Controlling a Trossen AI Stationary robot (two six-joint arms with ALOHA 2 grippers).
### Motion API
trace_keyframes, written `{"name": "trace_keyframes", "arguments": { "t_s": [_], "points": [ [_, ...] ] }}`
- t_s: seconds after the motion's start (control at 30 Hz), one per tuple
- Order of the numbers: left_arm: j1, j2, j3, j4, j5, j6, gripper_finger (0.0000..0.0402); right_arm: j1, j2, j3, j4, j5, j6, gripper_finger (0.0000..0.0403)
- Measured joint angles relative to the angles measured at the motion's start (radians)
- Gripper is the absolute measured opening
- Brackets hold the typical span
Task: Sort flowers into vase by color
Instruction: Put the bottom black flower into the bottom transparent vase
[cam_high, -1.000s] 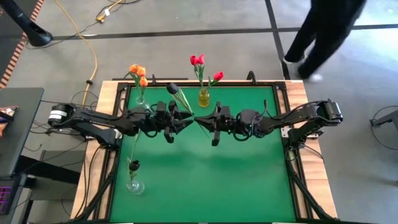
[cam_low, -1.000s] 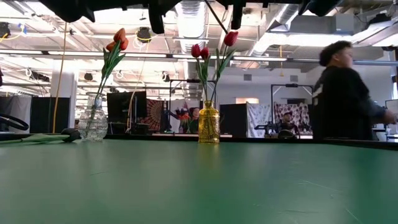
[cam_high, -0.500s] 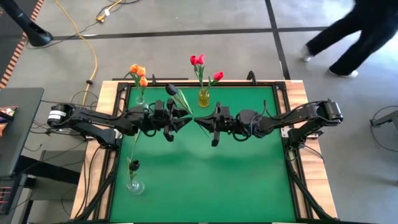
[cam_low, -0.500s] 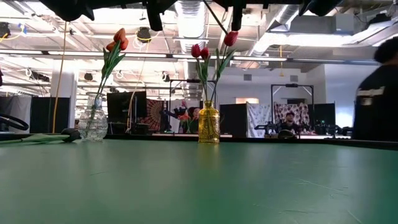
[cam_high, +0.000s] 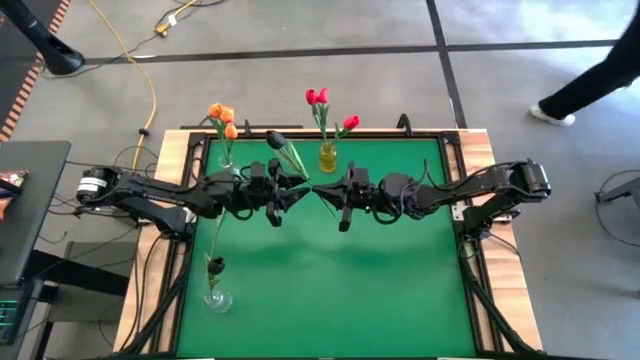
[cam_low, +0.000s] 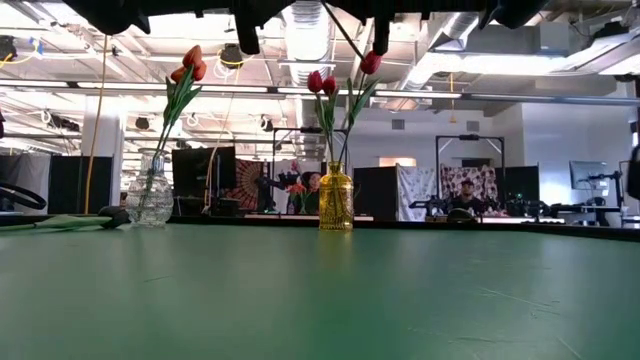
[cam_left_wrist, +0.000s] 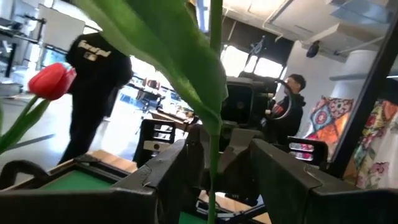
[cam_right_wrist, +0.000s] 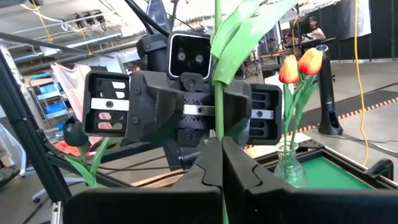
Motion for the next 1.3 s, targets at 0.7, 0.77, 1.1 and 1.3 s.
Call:
{"name": "trace_keyframes", "arguments": {
  "t_s": [0.7,0.77,1.1,1.3],
  "points": [
    [0.000,0.000,0.000,-0.023,-0.038,0.005,0.0133,-0.001,0.000,0.000,-0.008,0.000,0.001,0.0020],
    [0.000,0.000,0.000,-0.024,-0.038,0.005,0.0116,-0.001,0.000,0.000,-0.008,0.000,0.001,0.0020],
    [0.000,0.000,0.000,-0.024,-0.038,0.003,0.0063,-0.001,0.000,0.000,-0.034,0.000,0.003,0.0020],
    [0.000,0.000,0.000,-0.024,-0.038,0.008,0.0043,-0.001,0.000,0.000,-0.033,0.000,0.003,0.0023]
  ]
}}
